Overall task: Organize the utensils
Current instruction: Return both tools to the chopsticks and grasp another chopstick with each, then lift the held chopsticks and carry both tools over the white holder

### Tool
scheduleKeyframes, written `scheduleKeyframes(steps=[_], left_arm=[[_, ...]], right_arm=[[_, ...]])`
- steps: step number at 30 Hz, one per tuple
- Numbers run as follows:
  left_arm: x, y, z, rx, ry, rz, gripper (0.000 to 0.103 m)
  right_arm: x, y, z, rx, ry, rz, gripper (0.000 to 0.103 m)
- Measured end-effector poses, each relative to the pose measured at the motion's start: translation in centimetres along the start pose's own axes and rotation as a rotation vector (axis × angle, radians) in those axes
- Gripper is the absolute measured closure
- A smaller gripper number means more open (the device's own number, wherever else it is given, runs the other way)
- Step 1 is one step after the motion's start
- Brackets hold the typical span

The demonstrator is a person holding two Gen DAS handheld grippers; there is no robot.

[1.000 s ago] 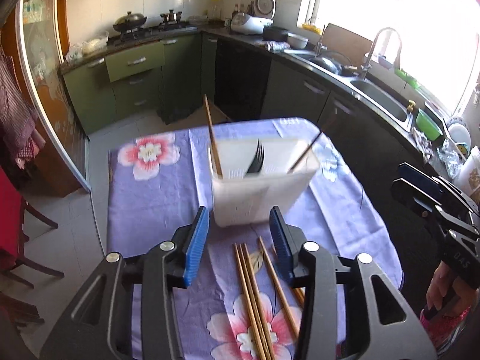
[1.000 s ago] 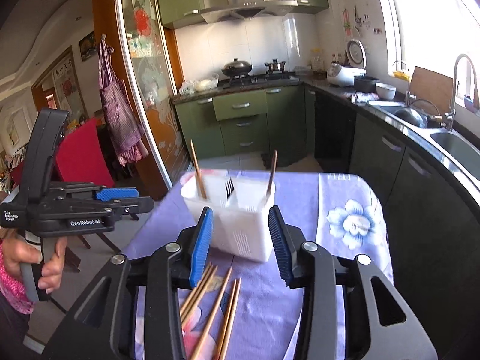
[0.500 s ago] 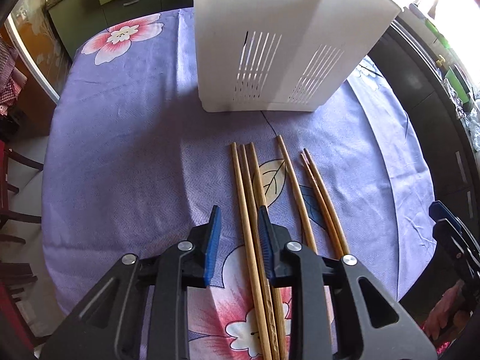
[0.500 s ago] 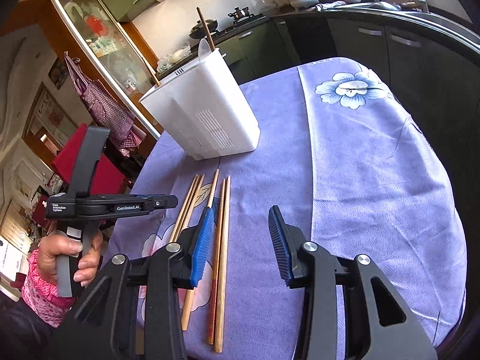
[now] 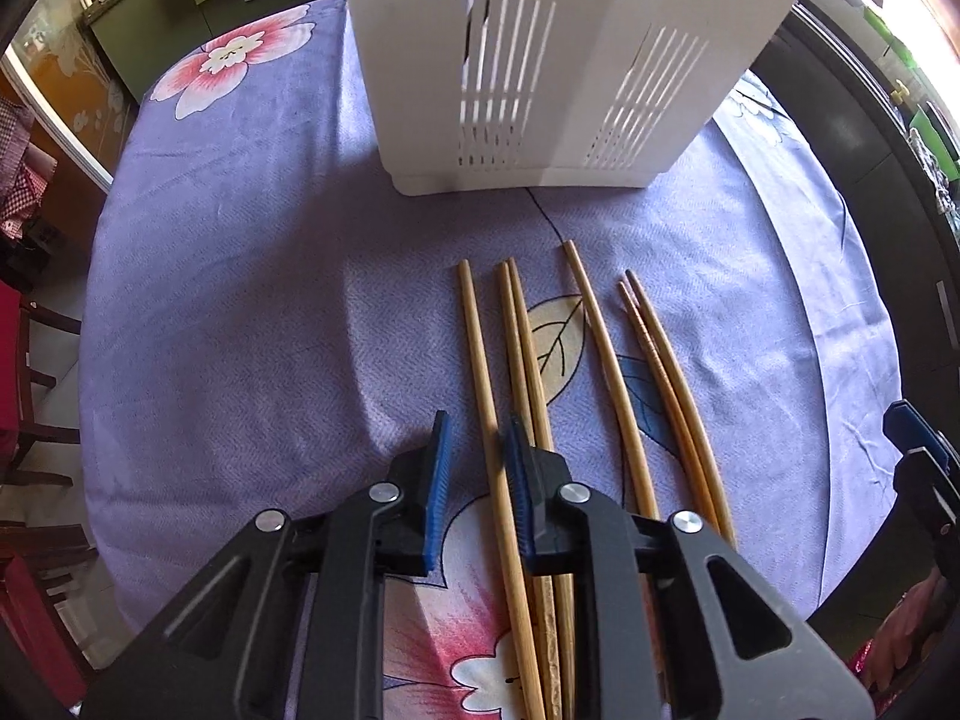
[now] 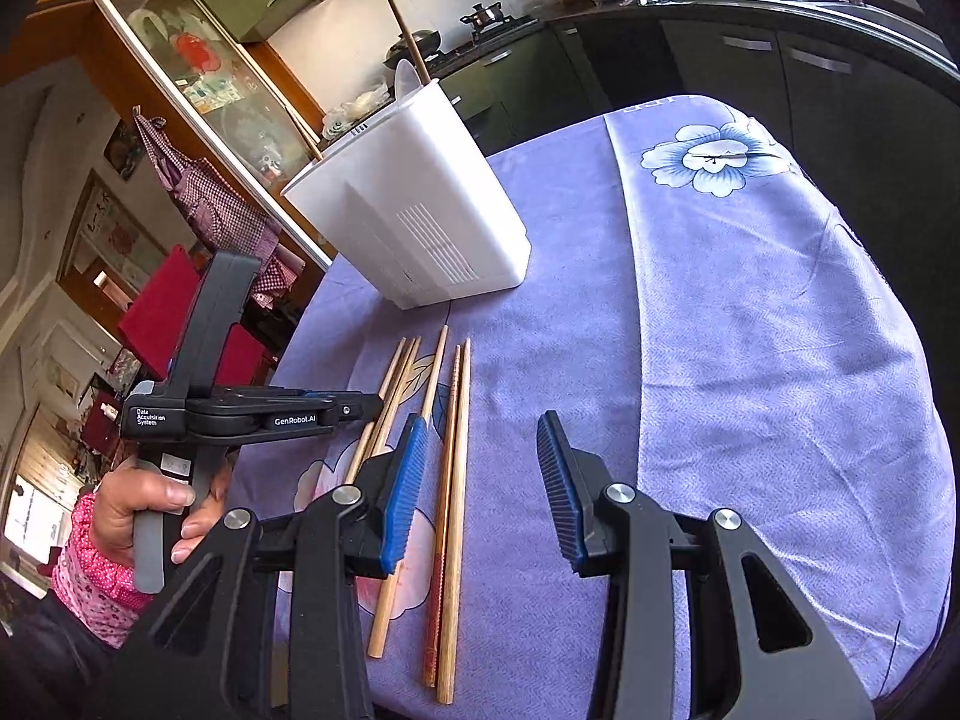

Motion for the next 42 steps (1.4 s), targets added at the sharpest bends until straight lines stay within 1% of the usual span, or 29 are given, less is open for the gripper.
scheduleKeyframes(steps=[2, 5, 8, 10, 13, 15, 19, 22, 24, 26, 29, 31, 35, 36, 39, 41, 42], left_arm=[[-0.1, 0.0, -0.1, -0.012, 0.03, -0.011, 0.095], [-0.1, -0.1, 0.0, -0.018, 0.036, -0.013, 0.096], [0.3, -0.2, 0.6, -0.001, 0.014, -0.016, 0.097], [1.1, -0.2, 1.1, 0.011, -0.012, -0.044, 0.097], [3.0, -0.5, 1.8, 0.016, -0.022, -0.11, 0.097], [3.9, -0.7, 2.2, 0.017, -0.037, -0.127, 0.097], [4.8, -0.9, 2.7, 0.015, -0.053, -0.135, 0.097], [4.8, -1.1, 2.9, 0.013, -0.065, -0.132, 0.097], [4.7, -1.3, 3.0, 0.012, -0.073, -0.126, 0.097], [4.6, -1.3, 3.2, 0.013, -0.081, -0.121, 0.097], [4.5, -1.3, 3.4, 0.017, -0.091, -0.119, 0.097], [4.4, -1.2, 3.4, 0.017, -0.093, -0.118, 0.097], [4.5, -1.2, 3.5, 0.017, -0.097, -0.117, 0.097], [4.5, -1.2, 3.6, 0.017, -0.098, -0.117, 0.097], [4.6, -1.2, 3.7, 0.02, -0.097, -0.118, 0.097], [4.7, -1.3, 3.8, 0.022, -0.1, -0.121, 0.097], [4.8, -1.3, 3.9, 0.022, -0.102, -0.123, 0.097]], right_arm=[[-0.3, 0.1, 0.3, 0.014, -0.007, 0.01, 0.064], [-1.7, 0.6, 0.9, 0.077, -0.032, 0.061, 0.064], [-4.2, 1.2, 1.5, 0.154, -0.07, 0.138, 0.064], [-5.9, 1.5, 2.0, 0.219, -0.101, 0.178, 0.064], [-8.0, 1.7, 2.7, 0.285, -0.114, 0.22, 0.064], [-9.0, 1.8, 3.0, 0.313, -0.12, 0.234, 0.064], [-10.7, 2.0, 3.1, 0.34, -0.145, 0.264, 0.064], [-11.5, 1.9, 3.0, 0.366, -0.195, 0.281, 0.064], [-11.5, 2.0, 2.7, 0.368, -0.211, 0.282, 0.064], [-11.3, 2.3, 2.2, 0.362, -0.258, 0.274, 0.064], [-11.1, 2.5, 2.4, 0.358, -0.235, 0.274, 0.064], [-11.5, 2.3, 2.8, 0.383, -0.244, 0.293, 0.064], [-12.7, 2.2, 3.2, 0.406, -0.255, 0.322, 0.07], [-13.0, 2.3, 3.5, 0.416, -0.257, 0.326, 0.075], [-13.7, 2.4, 4.1, 0.436, -0.253, 0.338, 0.084], [-14.0, 2.8, 4.1, 0.408, -0.226, 0.353, 0.091], [-14.0, 3.0, 3.8, 0.394, -0.231, 0.358, 0.094]])
Point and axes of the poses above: each gripper's, at about its wrist camera, not at the fingertips, and x roughly against the way its jaws point, z to its left, y to its top, the point moved 3 cm from there along -x, roughly the way its jaws point, and after that the axes turned 13 degrees about x, right-handed, at the moved point
